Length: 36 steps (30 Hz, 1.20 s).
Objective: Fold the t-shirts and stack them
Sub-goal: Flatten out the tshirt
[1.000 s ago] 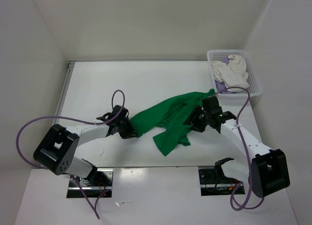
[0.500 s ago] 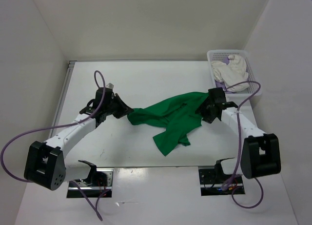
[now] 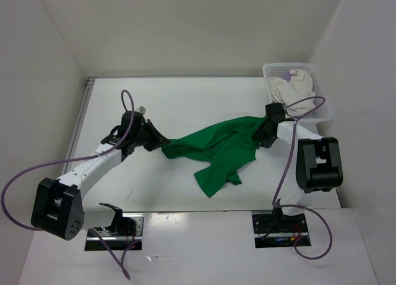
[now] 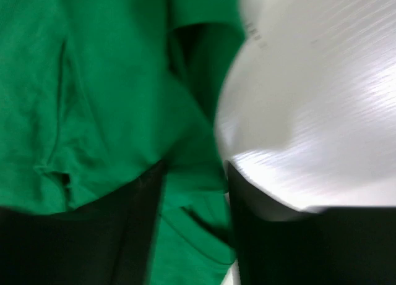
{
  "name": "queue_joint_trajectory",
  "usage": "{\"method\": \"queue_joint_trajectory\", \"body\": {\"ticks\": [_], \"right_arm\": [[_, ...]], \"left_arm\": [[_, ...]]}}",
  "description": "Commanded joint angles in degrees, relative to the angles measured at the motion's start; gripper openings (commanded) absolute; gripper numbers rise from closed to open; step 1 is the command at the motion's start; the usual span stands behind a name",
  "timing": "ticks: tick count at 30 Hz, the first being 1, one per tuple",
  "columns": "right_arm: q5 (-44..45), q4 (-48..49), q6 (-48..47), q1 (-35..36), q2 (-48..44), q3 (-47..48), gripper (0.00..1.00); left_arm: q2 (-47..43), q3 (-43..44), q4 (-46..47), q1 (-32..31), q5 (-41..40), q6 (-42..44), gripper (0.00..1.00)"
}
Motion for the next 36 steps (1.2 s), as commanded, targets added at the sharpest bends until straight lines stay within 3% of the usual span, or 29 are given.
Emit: {"method": "queue_joint_trajectory", "body": {"ticks": [1,3,4,6,12,19,22,28,36], "right_arm": [[-2.18,4.06,-1.13,2.37,0.96,2.65,0.44],[-3.50,4.68,-0.51,2.37,2.81,3.17,0.27],[-3.51,4.68,-0.51,2.37,2.81,3.96,0.09],[-2.03,3.45,0.10,3.60,0.72,5.63,0.00],[0.01,-10.33,-2.62,9.40,-12.79,20.88,0.00],[-3.94,-21.59,-5.34,12.22,-22.05,47.35,0.00],[-7.80,-23.09,-5.35,12.22,-22.59,57.64,0.00],[-12.64,-25.02,-7.02,12.22,-19.61,78.62,0.00],[-18.45,-23.36,-4.12,12.22,-11.70,96.68,0.00]], "left_arm": [[0.70,2.79,1.43,0.38,1.54,1.31,0.00],[0.70,3.41,1.43,0.38,1.54,1.31,0.00],[0.18,3.42,1.43,0.38,1.54,1.31,0.00],[-0.44,4.99,0.91,0.99,1.54,1.31,0.00],[-6.06,12.18,0.29,13.81,9.53,1.84,0.00],[-5.98,38.28,-9.11,19.01,10.41,6.40,0.00],[-4.93,49.27,-12.45,20.33,9.80,8.51,0.00],[-4.31,72.27,-21.68,20.33,0.58,15.01,0.00],[-1.94,84.01,-25.38,20.33,-7.77,19.76,0.00]]}}
